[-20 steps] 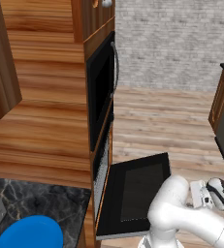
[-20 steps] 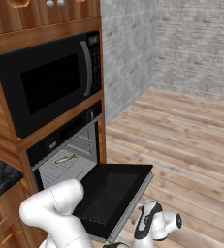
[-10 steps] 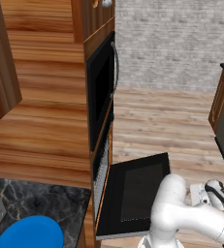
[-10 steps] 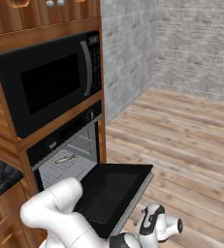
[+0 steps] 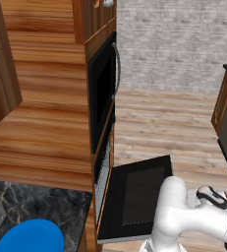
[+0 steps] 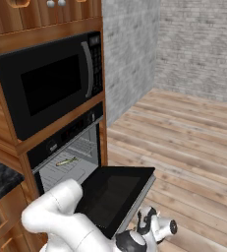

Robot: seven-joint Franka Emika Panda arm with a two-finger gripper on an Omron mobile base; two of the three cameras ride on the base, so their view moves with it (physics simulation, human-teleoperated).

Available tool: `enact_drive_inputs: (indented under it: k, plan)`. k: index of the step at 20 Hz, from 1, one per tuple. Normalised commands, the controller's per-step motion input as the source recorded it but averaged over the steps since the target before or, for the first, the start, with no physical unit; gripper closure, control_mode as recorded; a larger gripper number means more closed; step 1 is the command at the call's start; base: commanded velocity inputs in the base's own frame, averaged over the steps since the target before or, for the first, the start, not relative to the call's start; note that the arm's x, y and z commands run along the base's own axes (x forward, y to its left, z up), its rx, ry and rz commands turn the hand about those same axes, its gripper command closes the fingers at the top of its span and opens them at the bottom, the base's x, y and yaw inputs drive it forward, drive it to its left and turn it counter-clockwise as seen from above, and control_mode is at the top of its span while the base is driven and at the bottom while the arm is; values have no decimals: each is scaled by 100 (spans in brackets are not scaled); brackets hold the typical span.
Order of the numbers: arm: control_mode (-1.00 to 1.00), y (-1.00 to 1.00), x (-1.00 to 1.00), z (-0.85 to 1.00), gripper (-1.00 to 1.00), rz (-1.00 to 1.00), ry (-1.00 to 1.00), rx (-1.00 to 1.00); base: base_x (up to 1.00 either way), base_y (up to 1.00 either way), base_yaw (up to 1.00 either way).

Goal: Place the fish on the rack of the oven, and slide the rack back inside. Close the oven door.

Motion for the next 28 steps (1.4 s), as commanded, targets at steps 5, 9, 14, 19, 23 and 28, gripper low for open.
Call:
enact_drive_inputs:
  k: [5,9,14,19,23,28]
  plan:
    - [-100,-8,53,-69,-100,8,0,4,0,0,0]
    - [-100,-28,45,-89,-100,10,0,7,0,0,0]
    - [-100,-30,43,-100,-100,9,0,7,0,0,0]
    - [-100,-12,60,-100,-100,10,0,13,0,0,0]
    - [-100,0,57,-100,-100,12,0,21,0,0,0]
    - [-100,1,26,-93,-100,12,0,32,0,0,0]
